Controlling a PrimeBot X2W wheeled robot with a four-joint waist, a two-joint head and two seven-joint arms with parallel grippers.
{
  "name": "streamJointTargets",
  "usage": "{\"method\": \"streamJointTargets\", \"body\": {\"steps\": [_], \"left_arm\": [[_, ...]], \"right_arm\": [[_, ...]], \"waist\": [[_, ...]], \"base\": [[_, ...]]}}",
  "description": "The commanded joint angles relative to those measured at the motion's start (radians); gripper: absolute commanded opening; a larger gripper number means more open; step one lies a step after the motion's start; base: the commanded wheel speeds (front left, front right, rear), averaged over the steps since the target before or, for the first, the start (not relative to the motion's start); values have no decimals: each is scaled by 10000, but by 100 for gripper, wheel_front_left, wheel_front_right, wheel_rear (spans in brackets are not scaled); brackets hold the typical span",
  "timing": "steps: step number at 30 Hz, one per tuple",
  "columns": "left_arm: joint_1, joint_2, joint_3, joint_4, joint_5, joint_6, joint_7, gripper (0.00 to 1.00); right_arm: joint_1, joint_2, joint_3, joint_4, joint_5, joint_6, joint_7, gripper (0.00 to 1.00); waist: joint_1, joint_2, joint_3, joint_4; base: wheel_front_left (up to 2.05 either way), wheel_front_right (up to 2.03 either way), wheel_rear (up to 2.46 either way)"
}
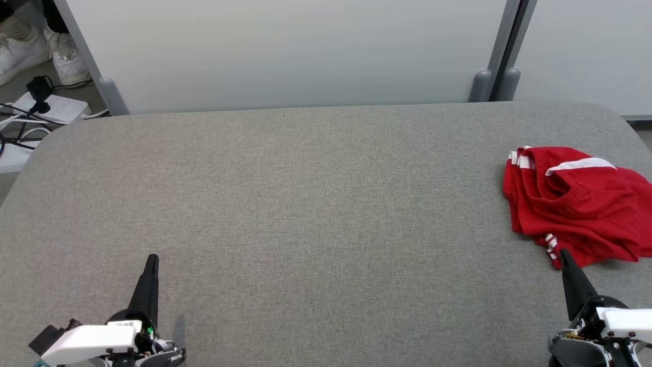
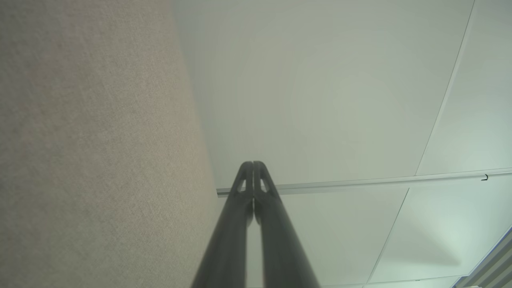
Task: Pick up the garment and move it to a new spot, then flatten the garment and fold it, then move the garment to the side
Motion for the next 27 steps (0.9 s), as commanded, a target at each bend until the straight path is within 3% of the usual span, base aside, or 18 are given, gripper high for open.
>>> {"method": "streamJointTargets", "body": {"steps": [1,27], "left_arm": [[-570,87,331,-264,-48,-42,64,0],[-570,87,330,-265,-49,-42,64,0]], "right_arm": [[-263,-148,153,-299,117,44,74,0],[-263,-148,153,-299,117,44,74,0]], "waist": [[0,-1,0,0],[0,-1,0,0]], "base": [[0,0,0],[0,0,0]]}}
